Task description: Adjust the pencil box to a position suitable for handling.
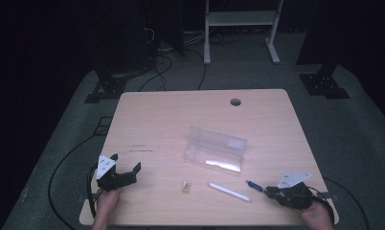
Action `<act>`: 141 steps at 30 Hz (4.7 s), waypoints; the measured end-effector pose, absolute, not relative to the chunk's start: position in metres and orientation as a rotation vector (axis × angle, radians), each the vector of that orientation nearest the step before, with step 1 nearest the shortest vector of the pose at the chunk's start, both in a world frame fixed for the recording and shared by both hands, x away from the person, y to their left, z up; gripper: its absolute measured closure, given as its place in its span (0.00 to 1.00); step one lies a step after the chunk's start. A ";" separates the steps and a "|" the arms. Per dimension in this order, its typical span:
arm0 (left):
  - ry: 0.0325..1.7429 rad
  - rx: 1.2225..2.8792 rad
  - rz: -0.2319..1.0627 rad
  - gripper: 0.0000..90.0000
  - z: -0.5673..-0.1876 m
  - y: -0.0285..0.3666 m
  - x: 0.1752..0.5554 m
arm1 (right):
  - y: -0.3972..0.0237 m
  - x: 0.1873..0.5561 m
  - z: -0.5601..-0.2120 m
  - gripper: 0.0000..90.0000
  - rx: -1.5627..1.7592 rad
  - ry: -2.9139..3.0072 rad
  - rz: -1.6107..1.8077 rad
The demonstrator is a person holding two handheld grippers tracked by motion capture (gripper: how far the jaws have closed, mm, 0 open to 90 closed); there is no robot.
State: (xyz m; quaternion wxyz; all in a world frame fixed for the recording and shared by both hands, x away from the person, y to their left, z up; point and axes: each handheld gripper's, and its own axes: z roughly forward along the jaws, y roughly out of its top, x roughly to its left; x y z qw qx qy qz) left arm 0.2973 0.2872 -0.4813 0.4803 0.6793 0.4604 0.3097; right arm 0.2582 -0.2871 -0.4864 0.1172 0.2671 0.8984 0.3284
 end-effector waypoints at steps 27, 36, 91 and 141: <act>1.123 1.653 0.754 0.00 -0.481 0.288 0.297 | -0.266 0.270 -0.459 0.88 0.713 2.628 1.013; 1.123 1.653 0.753 0.00 -0.481 0.288 0.297 | -0.255 0.283 -0.447 0.88 0.692 2.619 1.026; 1.122 1.651 0.748 0.00 -0.481 0.289 0.297 | -0.195 0.338 -0.423 0.88 0.685 2.658 1.025; 1.118 1.650 0.745 0.00 -0.481 0.289 0.297 | -0.157 0.378 -0.435 0.88 0.706 2.692 0.968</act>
